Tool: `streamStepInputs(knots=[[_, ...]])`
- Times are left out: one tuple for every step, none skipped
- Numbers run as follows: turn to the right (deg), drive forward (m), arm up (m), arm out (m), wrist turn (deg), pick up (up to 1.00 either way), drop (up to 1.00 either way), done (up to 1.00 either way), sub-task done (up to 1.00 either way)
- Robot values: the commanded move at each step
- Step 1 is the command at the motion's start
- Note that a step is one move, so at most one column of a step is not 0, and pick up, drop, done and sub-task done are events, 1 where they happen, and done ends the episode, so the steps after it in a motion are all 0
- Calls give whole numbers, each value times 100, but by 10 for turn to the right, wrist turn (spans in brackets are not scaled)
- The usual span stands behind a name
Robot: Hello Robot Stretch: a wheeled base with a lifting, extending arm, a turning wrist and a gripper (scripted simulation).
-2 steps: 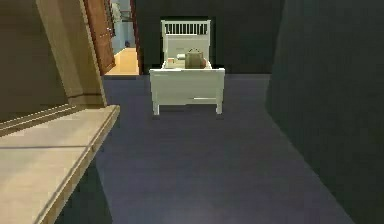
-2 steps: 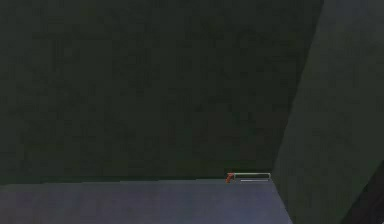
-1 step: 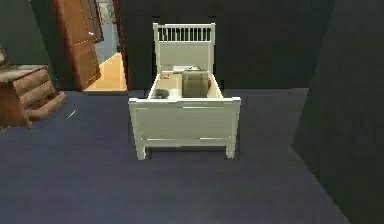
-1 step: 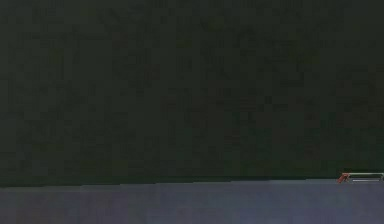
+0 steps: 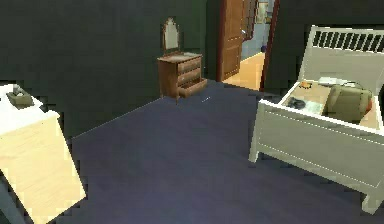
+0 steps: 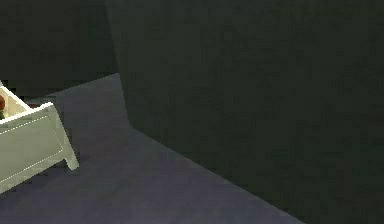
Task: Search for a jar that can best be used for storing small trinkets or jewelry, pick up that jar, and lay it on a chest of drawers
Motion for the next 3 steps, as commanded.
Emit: streamStepInputs(knots=[[0,5,0,0,0,0,0,0,0],[90,0,0,0,0,0,0,0,0],[0,100,0,0,0,0,0,0,0]])
